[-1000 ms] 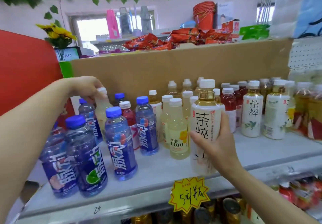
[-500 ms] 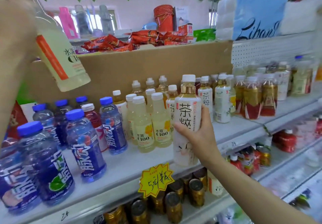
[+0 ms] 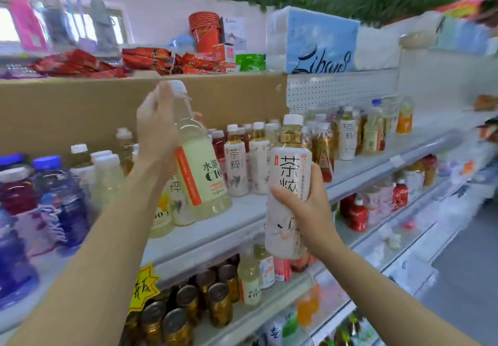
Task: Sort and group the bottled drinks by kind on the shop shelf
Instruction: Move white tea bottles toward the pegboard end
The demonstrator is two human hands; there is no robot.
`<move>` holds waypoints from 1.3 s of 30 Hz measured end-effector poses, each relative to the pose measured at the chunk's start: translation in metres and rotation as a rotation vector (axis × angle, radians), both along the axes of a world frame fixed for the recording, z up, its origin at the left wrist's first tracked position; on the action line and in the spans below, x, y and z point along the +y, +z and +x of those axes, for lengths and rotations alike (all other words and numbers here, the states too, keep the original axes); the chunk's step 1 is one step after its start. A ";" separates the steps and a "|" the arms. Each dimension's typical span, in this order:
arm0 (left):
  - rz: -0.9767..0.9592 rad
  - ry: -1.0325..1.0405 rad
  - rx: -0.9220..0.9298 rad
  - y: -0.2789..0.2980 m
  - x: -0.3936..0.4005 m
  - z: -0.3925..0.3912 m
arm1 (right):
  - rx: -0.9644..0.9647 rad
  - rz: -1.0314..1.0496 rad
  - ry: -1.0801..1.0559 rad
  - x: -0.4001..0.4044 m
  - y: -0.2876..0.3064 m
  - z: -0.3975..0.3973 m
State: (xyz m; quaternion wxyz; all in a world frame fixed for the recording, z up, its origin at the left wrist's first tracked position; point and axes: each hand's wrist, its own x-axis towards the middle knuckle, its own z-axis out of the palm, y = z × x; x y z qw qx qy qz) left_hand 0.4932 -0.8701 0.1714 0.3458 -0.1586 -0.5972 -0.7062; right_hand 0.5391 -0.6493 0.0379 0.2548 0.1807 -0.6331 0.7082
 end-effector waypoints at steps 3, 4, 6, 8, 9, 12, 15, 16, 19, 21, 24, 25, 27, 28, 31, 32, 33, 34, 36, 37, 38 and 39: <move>0.003 -0.104 -0.066 -0.031 0.071 -0.007 | -0.020 -0.021 -0.027 0.050 -0.005 -0.001; 0.016 -0.134 -0.097 -0.041 0.090 -0.013 | -0.024 -0.016 -0.039 0.067 -0.006 -0.001; 0.029 -0.188 -0.128 -0.058 0.123 -0.026 | -0.031 -0.007 -0.056 0.098 -0.011 -0.003; 0.022 -0.209 -0.160 -0.072 0.158 -0.038 | -0.044 -0.004 -0.071 0.128 -0.017 -0.006; 0.032 -0.220 -0.173 -0.078 0.173 -0.043 | -0.054 -0.004 -0.081 0.142 -0.021 -0.007; 0.052 -0.248 -0.232 -0.088 0.214 -0.058 | -0.074 -0.001 -0.106 0.178 -0.029 -0.015; 0.010 -0.271 -0.260 -0.094 0.251 -0.070 | -0.096 -0.003 -0.126 0.210 -0.034 -0.029; -0.011 -0.281 -0.271 -0.095 0.263 -0.077 | -0.099 -0.014 -0.131 0.219 -0.036 -0.035; -0.048 -0.267 -0.279 -0.096 0.294 -0.097 | -0.101 -0.044 -0.143 0.243 -0.039 -0.054; -0.094 -0.249 -0.284 -0.100 0.313 -0.120 | -0.096 -0.051 -0.161 0.258 -0.040 -0.069; -0.135 -0.259 -0.230 -0.103 0.345 -0.153 | -0.087 -0.055 -0.190 0.285 -0.044 -0.098; -0.142 -0.266 -0.210 -0.100 0.356 -0.159 | -0.090 -0.054 -0.198 0.293 -0.045 -0.107; -0.160 -0.267 -0.191 -0.098 0.377 -0.177 | -0.094 -0.057 -0.210 0.309 -0.043 -0.125; -0.173 -0.257 -0.172 -0.097 0.387 -0.186 | -0.094 -0.054 -0.217 0.317 -0.041 -0.133; -0.233 -0.203 -0.105 -0.094 0.411 -0.212 | -0.075 -0.050 -0.232 0.338 -0.036 -0.156; -0.233 -0.199 -0.088 -0.094 0.418 -0.220 | -0.071 -0.057 -0.233 0.345 -0.035 -0.163; -0.232 -0.189 -0.075 -0.094 0.424 -0.228 | -0.069 -0.063 -0.231 0.352 -0.034 -0.169; -0.231 -0.177 -0.067 -0.093 0.430 -0.235 | -0.067 -0.065 -0.228 0.359 -0.034 -0.175; -0.228 -0.144 -0.064 -0.092 0.441 -0.248 | -0.062 -0.057 -0.215 0.375 -0.034 -0.187; -0.223 -0.120 -0.056 -0.092 0.447 -0.253 | -0.064 -0.048 -0.207 0.384 -0.034 -0.194; -0.217 -0.098 -0.049 -0.093 0.452 -0.259 | -0.067 -0.042 -0.196 0.393 -0.034 -0.200; -0.212 -0.068 -0.042 -0.093 0.459 -0.262 | -0.068 -0.039 -0.186 0.402 -0.034 -0.207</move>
